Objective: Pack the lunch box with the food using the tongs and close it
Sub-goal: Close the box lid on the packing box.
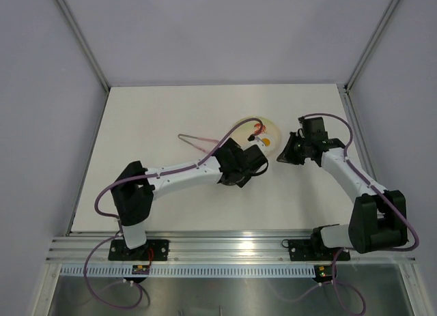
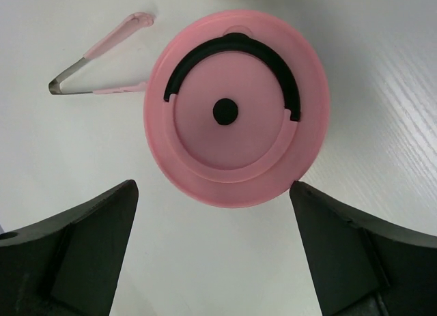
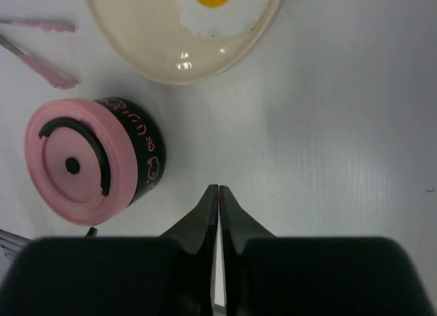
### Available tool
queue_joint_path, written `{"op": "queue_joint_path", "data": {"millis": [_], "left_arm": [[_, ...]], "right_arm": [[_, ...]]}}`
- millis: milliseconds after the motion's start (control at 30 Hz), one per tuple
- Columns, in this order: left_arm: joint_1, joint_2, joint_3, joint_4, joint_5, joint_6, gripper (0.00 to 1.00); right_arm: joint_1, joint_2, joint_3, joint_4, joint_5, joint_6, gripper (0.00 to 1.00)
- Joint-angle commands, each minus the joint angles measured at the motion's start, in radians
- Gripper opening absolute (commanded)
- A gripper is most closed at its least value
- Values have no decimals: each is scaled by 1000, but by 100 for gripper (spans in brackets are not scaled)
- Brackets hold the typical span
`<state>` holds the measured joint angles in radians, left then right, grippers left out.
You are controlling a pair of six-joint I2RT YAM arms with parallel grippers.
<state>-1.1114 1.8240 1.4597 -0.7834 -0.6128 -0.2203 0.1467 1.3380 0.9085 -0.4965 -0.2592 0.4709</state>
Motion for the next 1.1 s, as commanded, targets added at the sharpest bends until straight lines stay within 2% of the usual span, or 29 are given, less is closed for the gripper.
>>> {"op": "queue_joint_path", "data": {"millis": [0,100,300,400,433,567,600,667,700,767,800,900,1067], "left_arm": [[27,-60,28,19,62,-39,97],[39,-81,18,26,76,-39,97],[48,-123,8,23,82,-40,96],[90,-164,-10,16,114,-76,93],[138,-182,-19,25,137,-94,91],[315,-296,-139,116,346,-207,68],[382,-333,-201,139,387,-226,52],[439,-359,-258,197,459,-287,33],[464,-365,-306,213,487,-306,16],[524,-361,-346,259,564,-341,3],[535,-353,-360,271,579,-349,0],[559,-309,-384,286,607,-375,0],[613,-198,-433,369,735,-389,0]], "right_arm": [[78,44,32,7,-57,-28,6],[137,99,50,4,-72,-32,1],[188,148,81,49,-91,-5,0],[206,191,116,46,-91,-8,0],[209,204,124,44,-91,-9,0],[246,271,151,56,-92,-3,0],[255,282,167,59,-92,3,0],[277,322,191,56,-87,3,0],[298,332,217,55,-80,2,0],[316,358,239,53,-71,6,0],[330,360,253,55,-65,8,0],[347,368,263,58,-55,18,0],[353,357,262,39,-40,15,0]]}}
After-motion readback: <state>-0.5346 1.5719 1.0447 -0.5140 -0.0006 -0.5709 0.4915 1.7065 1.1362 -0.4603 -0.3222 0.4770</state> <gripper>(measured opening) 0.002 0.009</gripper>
